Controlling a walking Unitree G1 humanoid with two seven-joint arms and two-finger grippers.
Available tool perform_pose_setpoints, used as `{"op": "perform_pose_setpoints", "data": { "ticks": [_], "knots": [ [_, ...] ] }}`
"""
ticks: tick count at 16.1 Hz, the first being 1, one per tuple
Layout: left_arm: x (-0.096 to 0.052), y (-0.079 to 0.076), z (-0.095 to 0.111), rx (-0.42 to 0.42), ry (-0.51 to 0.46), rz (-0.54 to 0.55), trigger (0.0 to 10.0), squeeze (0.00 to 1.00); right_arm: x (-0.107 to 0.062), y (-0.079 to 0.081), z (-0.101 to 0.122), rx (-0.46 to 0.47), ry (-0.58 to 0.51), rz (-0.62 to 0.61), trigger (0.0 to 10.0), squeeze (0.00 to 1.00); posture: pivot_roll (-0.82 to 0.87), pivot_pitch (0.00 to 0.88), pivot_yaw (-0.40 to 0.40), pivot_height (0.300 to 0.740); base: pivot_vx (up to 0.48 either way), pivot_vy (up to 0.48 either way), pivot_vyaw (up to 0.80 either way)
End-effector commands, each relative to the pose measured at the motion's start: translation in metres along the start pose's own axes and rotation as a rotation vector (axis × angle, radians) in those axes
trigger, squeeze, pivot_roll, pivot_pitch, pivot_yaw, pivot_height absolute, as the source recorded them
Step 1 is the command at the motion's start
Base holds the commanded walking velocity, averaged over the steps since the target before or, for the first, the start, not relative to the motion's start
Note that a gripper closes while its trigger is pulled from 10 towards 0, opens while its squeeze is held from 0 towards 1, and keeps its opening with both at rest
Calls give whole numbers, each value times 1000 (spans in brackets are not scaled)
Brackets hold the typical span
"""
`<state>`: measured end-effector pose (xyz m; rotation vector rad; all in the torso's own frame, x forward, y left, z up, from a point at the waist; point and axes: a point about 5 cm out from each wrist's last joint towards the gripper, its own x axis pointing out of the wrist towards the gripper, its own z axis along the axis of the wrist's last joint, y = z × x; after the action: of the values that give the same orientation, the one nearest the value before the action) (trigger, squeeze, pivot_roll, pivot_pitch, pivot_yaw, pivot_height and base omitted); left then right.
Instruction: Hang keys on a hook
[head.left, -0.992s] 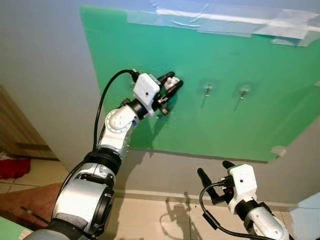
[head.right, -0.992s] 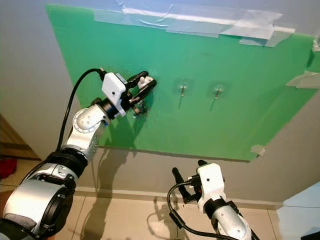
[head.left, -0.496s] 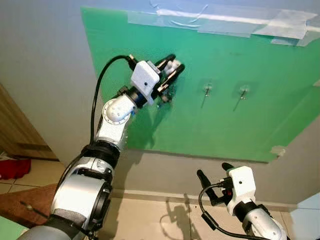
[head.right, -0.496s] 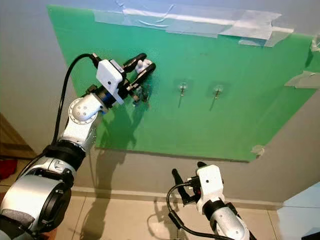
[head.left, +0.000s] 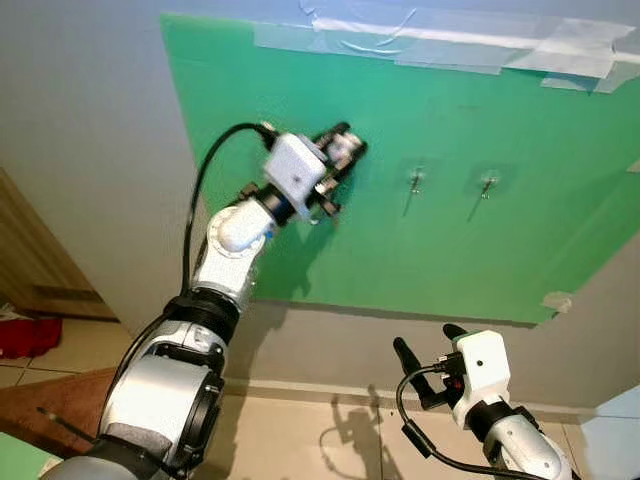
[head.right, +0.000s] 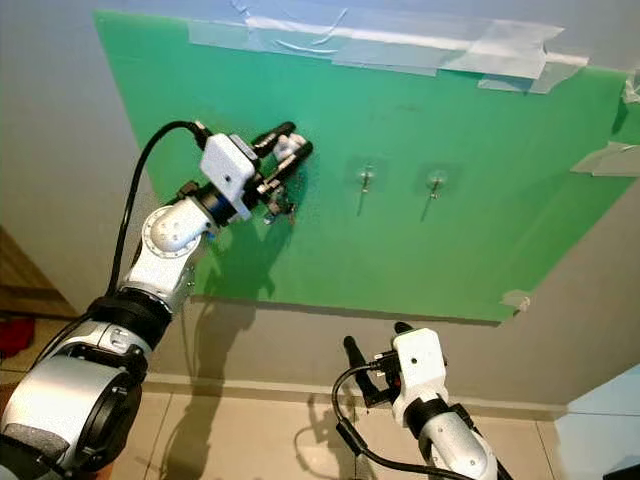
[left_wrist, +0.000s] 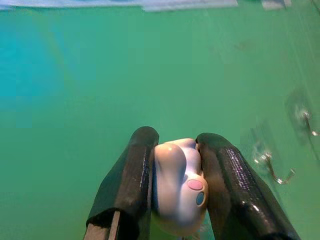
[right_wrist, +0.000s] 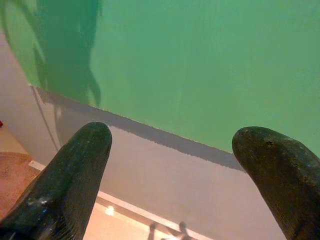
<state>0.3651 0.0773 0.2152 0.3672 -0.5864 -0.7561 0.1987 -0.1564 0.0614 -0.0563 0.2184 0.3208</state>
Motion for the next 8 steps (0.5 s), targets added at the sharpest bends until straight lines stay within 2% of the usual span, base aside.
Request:
{"op": "perform_pose_setpoints", "data": {
  "ticks": [1, 4, 8],
  "knots": [
    [2, -4, -1, 42, 16, -35, 0, 0, 1, -1, 0, -2, 0, -6, 10000, 0, -233, 40, 1, 740, 0, 0, 0],
    [6, -16, -1, 111, 27, -105, 0, 0, 2, 2, 2, 2, -5, -6, 10000, 0, -231, 36, 9, 740, 0, 0, 0],
    [5, -36, -9, 255, 69, -236, 0, 0, 3, 4, 3, 8, -8, -8, 10000, 0, -229, 34, 17, 740, 0, 0, 0]
  ]
}}
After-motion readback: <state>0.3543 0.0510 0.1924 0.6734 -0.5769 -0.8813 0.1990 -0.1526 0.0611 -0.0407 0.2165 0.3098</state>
